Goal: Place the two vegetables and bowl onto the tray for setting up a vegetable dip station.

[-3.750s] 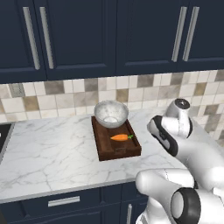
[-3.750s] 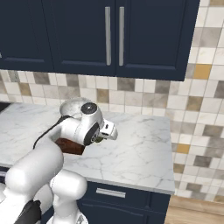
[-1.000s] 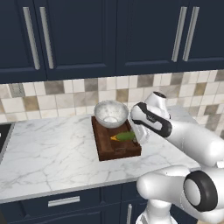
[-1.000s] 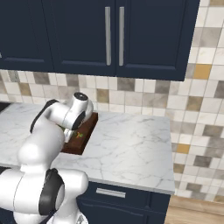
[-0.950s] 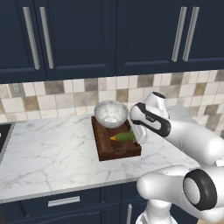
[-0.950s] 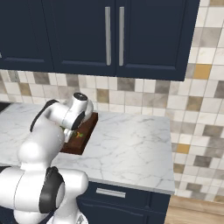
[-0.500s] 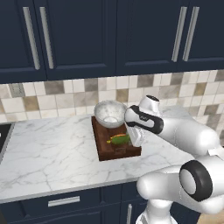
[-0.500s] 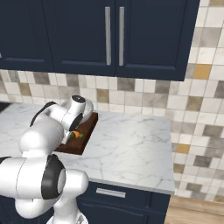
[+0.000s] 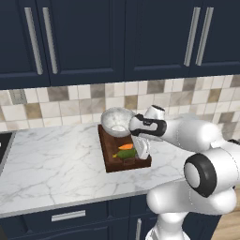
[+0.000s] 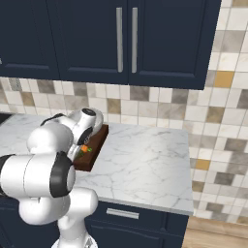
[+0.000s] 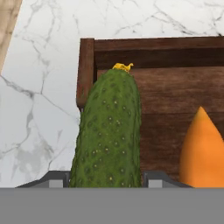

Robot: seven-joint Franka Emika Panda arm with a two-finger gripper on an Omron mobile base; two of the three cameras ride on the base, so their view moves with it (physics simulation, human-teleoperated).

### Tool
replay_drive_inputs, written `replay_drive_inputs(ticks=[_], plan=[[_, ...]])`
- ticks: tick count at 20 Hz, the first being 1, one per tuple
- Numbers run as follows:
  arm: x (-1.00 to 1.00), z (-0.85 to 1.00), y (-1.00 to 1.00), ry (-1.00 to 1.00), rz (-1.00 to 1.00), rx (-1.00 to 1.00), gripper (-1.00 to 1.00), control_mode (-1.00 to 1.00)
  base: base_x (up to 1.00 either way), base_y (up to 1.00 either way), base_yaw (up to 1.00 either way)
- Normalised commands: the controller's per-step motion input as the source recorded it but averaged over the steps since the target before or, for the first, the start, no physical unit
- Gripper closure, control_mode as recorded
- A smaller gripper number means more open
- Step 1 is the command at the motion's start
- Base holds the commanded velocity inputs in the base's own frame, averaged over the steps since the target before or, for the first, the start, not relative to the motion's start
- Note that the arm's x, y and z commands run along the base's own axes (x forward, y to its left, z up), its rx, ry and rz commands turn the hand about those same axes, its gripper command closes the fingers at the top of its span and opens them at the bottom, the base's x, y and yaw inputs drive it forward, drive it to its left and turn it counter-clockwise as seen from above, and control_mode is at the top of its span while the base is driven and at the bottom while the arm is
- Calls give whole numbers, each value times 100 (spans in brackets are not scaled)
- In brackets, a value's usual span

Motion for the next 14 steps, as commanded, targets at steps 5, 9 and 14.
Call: replay_drive_inputs(ticks=[5,9,14], plan=[[11,-16,0,4,0,0,100,-100,0,0,0],[2,-17,1,4,0,0,100,-100,0,0,0],[0,-17,0,4,0,0,100,-100,0,0,0]])
